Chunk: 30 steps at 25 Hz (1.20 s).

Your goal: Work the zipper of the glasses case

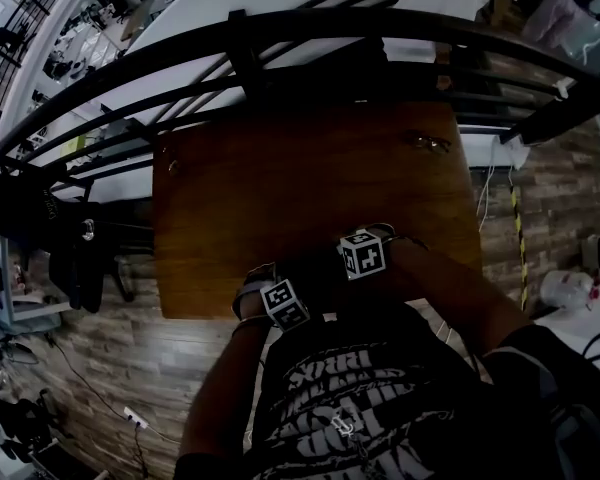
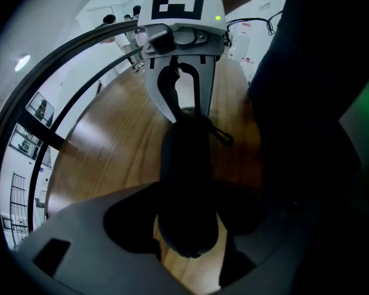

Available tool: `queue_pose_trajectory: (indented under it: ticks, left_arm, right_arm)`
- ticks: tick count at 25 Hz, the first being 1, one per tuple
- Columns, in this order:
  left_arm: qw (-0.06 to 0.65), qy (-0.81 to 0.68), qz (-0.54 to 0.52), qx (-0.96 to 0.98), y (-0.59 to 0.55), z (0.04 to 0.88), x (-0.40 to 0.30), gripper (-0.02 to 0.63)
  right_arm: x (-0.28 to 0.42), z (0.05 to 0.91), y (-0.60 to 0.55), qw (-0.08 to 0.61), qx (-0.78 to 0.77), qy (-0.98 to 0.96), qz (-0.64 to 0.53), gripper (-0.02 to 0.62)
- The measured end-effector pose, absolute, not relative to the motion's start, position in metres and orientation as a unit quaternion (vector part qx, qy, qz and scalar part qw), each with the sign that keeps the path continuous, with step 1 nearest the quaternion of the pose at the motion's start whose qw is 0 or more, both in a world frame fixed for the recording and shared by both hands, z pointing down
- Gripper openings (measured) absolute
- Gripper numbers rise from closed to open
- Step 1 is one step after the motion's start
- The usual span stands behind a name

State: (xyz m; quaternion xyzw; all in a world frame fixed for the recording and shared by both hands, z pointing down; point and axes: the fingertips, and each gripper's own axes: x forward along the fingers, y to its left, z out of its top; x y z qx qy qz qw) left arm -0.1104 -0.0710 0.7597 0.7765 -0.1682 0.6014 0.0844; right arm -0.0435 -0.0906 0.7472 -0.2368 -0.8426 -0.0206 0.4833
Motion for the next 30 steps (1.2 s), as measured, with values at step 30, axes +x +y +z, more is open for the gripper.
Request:
queue_pose_trajectory:
  ticks: [30]
  left_arm:
    - [0.09,-0.046,0.616,0.782,-0.065,0.753,-0.111,0.268]
  right_arm:
    - [-0.052,0.724,-0.138,0.453,-0.01,-0.88,0.145,-0.002]
